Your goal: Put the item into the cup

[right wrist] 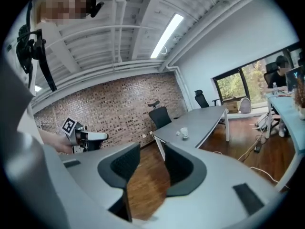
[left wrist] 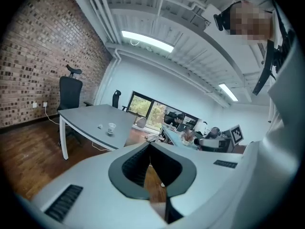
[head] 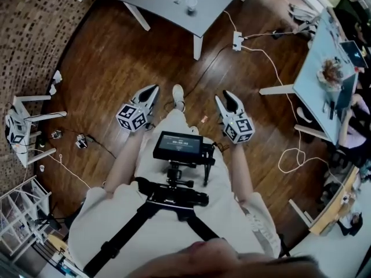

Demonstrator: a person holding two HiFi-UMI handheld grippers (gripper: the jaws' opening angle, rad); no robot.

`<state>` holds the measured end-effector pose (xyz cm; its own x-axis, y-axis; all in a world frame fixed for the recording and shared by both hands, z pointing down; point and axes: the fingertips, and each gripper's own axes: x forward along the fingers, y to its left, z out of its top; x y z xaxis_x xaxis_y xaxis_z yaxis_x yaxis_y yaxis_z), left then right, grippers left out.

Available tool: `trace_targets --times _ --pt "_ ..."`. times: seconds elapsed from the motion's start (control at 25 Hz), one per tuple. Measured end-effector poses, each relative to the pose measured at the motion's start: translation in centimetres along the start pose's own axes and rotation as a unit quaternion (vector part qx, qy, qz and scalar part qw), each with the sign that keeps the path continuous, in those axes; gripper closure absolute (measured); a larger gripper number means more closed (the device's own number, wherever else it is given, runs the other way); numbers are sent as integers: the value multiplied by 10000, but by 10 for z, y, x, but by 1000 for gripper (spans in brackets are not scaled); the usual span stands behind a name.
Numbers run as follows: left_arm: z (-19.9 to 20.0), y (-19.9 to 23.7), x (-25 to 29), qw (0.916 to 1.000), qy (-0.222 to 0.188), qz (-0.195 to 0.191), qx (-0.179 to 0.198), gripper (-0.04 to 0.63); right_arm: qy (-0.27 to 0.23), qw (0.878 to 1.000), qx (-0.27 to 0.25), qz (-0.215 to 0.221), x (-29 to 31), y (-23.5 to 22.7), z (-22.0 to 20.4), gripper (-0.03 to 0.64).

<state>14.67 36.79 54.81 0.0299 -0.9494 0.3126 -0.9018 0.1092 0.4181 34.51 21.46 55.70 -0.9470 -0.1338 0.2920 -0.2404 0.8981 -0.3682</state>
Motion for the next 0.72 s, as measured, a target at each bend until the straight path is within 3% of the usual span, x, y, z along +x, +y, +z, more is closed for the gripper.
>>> trace_targets --times 0.44,0.72 --pt "64 97 71 9992 198 -338 80 537 98 9999 23 -106 124 -32 55 443" --pt "116 147 106 9974 -285 -660 50 505 226 9994 -251 -85 203 -44 80 443"
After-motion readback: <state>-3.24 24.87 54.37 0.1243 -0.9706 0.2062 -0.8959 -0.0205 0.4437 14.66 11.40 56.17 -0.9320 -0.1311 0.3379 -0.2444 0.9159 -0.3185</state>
